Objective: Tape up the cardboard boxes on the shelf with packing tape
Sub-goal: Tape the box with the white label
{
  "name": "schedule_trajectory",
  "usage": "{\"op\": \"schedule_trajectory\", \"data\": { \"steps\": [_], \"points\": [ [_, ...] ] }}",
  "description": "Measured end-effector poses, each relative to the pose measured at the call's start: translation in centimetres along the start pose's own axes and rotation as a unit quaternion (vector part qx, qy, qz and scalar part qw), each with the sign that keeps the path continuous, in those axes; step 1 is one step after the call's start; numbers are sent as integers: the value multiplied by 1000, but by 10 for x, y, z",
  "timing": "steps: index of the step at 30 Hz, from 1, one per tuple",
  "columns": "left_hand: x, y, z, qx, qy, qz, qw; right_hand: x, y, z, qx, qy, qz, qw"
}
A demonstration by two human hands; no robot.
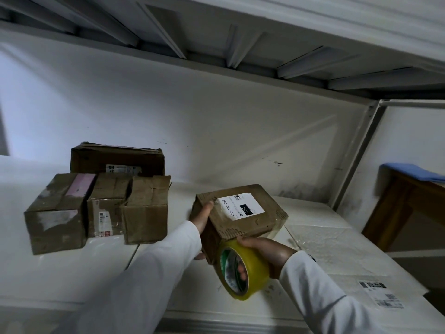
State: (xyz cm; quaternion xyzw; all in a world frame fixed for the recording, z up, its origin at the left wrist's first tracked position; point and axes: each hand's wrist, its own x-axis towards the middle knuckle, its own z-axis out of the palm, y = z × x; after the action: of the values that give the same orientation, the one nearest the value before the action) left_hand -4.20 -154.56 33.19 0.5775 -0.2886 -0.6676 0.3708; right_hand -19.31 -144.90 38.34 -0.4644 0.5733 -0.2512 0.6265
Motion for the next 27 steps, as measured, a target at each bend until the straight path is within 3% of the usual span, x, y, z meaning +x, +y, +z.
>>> {"op": "schedule_trajectory", "data": {
  "steps": [4,13,27],
  "points": [
    [-3,0,-4,37,-18,-7,999,1,6,-7,17,9,2,1000],
    [-26,14,-23,87,-135,-3,987,-15,-26,-9,10,-2,-45,999],
    [-38,3,-40,9,-200,-8,980,-11,-21,-16,37,-12,-27,999]
  ]
}}
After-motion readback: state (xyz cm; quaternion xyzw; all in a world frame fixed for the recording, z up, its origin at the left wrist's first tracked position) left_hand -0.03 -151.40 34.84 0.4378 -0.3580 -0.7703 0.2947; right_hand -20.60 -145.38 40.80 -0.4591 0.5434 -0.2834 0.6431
